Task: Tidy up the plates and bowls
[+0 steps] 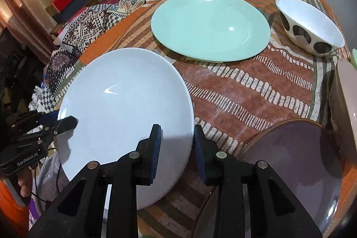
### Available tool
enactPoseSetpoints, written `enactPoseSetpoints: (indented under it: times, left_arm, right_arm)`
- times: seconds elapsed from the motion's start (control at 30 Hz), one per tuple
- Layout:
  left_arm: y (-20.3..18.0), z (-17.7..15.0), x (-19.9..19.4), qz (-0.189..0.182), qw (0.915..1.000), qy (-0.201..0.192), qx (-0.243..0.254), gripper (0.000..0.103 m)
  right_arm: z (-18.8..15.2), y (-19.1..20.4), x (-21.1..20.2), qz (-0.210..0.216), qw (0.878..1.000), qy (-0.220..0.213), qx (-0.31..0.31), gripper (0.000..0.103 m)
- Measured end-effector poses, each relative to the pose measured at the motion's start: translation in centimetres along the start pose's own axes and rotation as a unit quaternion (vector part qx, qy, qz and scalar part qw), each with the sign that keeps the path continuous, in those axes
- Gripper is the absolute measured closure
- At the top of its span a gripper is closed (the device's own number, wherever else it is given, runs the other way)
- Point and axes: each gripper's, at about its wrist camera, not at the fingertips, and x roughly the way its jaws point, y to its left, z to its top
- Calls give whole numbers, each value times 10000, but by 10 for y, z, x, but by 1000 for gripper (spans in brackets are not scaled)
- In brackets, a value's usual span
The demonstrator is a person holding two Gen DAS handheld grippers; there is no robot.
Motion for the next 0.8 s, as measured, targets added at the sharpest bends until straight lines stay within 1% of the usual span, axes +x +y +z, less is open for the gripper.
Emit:
enactPoseSetpoints:
  times: [0.07,0.17,0.3,0.47,0.57,0.8]
  left_arm:
    - [-2,1,-2,52,10000,-7,5,75]
    - [-12,1,-8,230,9995,-82,187,75]
    - [-22,5,-19,297,9987,-245,334,75]
    - [-26,13,-33,195,9984,-430,303,75]
    - [-35,19,-44,192,9973,-601,376,75]
    - [-57,30,-65,3,9944,-908,544,75]
  right_arm:
    - [-1,-1,-3,38,10000,-23,75,77]
    - [-2,-7,-7,195,9993,-45,321,77]
    - [-2,-9,-15,126,9988,-176,431,77]
    - [-2,-11,-32,133,9981,-388,449,77]
    - [-3,-13,-43,138,9973,-544,483,77]
    - [-10,-23,-70,107,9945,-839,615,77]
